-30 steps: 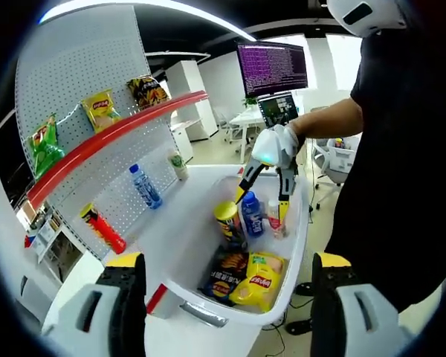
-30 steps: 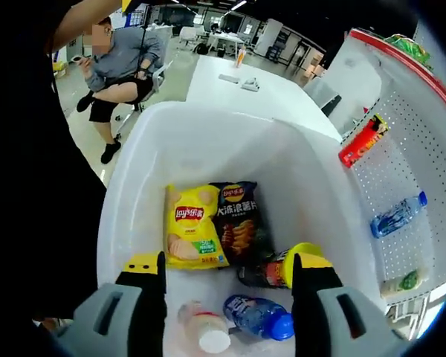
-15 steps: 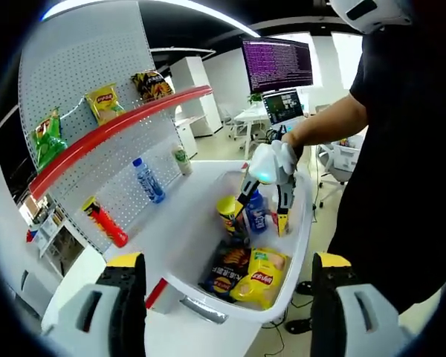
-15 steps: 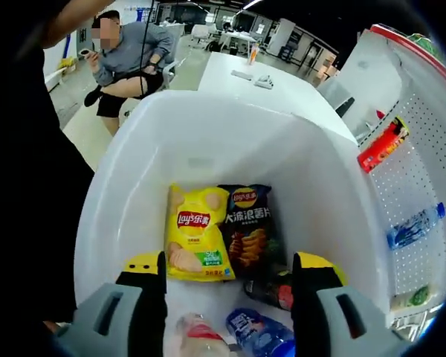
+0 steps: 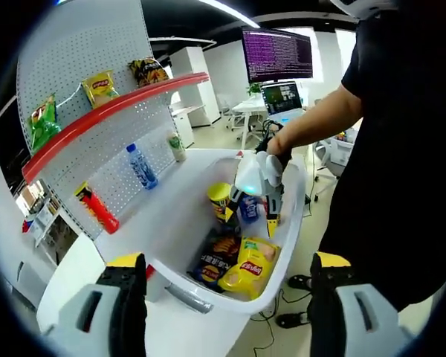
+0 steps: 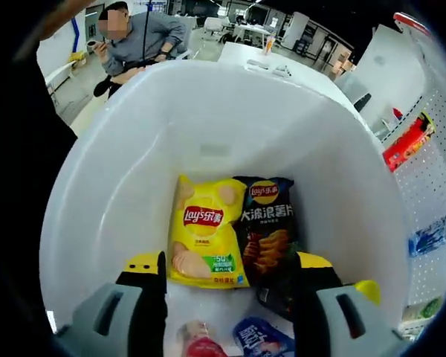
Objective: Place the items from the shopping basket onto the snack and drink counter
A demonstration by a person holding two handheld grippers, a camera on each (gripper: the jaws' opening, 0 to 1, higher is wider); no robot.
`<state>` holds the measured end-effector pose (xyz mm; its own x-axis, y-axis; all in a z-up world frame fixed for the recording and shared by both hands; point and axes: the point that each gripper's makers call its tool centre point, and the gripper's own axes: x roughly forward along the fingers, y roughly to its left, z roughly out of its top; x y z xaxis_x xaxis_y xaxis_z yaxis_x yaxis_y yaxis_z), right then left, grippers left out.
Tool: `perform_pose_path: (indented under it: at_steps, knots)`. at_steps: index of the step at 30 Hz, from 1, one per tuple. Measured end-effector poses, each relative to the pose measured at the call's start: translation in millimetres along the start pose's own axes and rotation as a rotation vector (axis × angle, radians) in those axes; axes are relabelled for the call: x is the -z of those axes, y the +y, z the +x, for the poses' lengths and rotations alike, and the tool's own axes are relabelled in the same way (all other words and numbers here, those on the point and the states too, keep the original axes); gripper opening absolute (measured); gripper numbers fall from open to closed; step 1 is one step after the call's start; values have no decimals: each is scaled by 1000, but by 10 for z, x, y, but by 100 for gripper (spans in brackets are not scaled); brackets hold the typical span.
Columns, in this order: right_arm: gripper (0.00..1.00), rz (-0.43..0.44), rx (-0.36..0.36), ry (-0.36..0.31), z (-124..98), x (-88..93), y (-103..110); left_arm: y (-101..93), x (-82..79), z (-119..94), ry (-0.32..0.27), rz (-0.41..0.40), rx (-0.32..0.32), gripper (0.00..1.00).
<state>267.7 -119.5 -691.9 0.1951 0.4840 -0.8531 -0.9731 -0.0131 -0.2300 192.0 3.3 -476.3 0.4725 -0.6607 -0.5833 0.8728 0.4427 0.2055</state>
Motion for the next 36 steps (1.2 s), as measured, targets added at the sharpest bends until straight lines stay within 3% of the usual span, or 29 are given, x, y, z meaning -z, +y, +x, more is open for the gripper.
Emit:
perform_pose_path:
  at_steps: [6,12,20,36]
  knots:
    - [67,-36,-25,47,175,93,56,-11,27,13,-1,-14,-3,91]
    - [66,-2,-42,43,281,105,61,12,89,13,1,-24,-17,91]
    - [71,-23,-63,49,446,112,122,12,149,24,15,-28,-25,91]
    - [71,-37,-95,87,774,215,294,-20,150,-32,0,-47,-24,90]
